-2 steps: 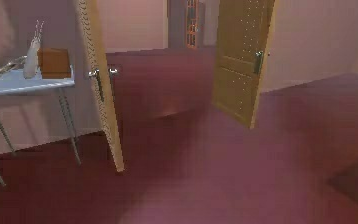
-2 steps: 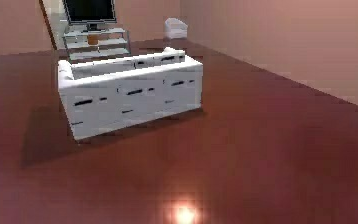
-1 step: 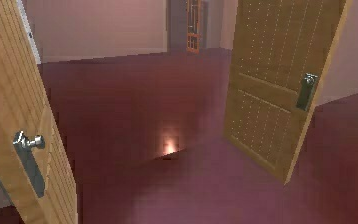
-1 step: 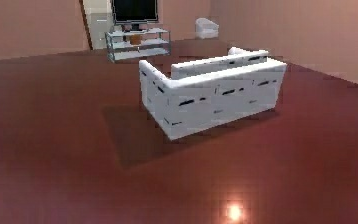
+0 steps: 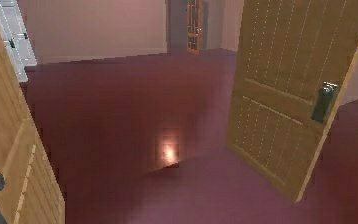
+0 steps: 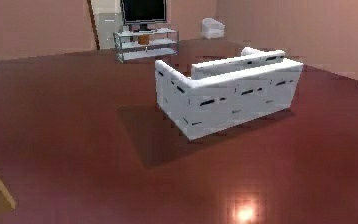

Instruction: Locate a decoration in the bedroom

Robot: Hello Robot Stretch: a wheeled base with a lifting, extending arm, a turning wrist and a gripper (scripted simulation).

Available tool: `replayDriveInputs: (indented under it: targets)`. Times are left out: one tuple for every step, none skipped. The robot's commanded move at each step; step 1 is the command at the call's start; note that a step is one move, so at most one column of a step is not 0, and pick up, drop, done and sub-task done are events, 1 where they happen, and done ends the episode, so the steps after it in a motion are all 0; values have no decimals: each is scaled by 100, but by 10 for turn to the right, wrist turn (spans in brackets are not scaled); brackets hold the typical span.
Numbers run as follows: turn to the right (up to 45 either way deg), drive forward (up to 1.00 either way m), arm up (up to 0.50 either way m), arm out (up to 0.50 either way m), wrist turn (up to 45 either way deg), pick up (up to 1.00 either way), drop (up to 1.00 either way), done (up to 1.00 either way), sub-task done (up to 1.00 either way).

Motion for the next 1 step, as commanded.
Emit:
replayDriveInputs:
  targets:
    - [-60, 0, 0, 0, 0, 0, 0, 0, 0]
